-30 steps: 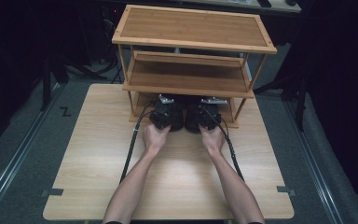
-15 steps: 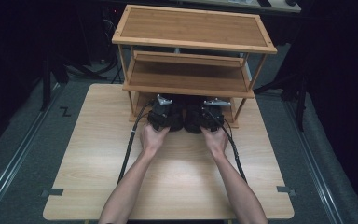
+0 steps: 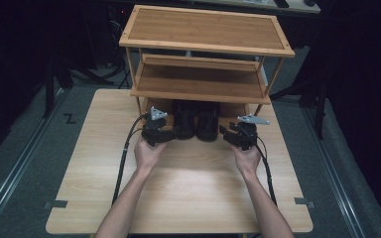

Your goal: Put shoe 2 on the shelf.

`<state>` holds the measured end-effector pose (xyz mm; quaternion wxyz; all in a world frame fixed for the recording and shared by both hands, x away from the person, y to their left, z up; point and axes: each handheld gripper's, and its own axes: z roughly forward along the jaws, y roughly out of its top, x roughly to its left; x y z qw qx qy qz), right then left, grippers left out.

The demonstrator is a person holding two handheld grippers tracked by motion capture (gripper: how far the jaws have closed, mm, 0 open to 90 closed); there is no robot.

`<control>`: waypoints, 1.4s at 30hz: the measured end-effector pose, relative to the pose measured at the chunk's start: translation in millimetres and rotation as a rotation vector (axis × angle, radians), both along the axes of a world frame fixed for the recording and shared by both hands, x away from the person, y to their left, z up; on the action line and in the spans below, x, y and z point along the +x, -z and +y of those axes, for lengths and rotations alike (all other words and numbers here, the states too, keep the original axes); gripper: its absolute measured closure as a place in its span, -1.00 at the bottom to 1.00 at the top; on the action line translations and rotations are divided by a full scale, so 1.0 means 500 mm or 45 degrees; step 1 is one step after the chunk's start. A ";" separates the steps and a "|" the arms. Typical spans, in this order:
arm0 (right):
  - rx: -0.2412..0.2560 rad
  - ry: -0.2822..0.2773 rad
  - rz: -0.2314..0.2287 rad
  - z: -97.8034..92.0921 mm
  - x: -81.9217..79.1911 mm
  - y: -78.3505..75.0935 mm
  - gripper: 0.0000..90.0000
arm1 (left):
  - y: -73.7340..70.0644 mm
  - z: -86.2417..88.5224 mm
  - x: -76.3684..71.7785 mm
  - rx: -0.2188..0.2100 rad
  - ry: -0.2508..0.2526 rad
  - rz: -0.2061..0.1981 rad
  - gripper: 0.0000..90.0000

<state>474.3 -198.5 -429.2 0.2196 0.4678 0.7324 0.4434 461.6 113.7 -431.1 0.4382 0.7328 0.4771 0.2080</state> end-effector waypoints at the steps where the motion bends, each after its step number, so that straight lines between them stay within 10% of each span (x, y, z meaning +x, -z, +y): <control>1: 0.003 0.000 0.001 -0.006 -0.004 0.001 0.13 | 0.001 0.004 -0.005 -0.001 -0.001 -0.002 -0.09; 23: -0.004 0.025 0.009 -0.092 -0.077 0.043 0.15 | 0.052 0.081 -0.084 0.000 -0.033 0.013 -0.12; 42: -0.153 0.117 0.096 -0.146 -0.102 0.116 0.09 | 0.134 0.129 -0.121 0.094 -0.114 0.120 -0.15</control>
